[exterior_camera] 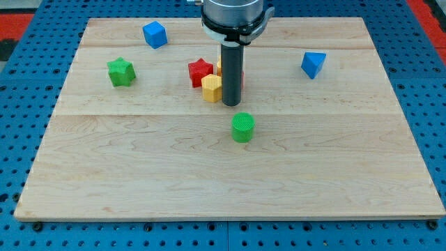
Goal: Push the blue triangle below the blue cube
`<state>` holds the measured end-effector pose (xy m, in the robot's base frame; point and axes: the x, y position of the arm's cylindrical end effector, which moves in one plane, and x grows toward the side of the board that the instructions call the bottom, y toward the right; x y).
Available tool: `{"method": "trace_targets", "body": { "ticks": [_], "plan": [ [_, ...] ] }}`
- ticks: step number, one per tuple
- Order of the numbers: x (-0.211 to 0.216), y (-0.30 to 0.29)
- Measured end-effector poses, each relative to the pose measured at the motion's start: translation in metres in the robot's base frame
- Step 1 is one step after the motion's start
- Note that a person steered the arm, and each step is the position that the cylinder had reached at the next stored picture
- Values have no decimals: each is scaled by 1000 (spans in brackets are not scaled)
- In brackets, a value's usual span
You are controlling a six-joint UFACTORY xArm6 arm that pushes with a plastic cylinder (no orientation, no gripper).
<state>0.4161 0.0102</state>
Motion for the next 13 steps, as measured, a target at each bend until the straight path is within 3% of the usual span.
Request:
{"method": "trace_targets", "body": {
  "ticks": [1,3,4,5,7,11,13],
  "plan": [
    [2,11],
    [3,129],
    [-21,184],
    [-64,198],
    [-137,84],
    [-101,104],
    [-109,35]
  ]
}}
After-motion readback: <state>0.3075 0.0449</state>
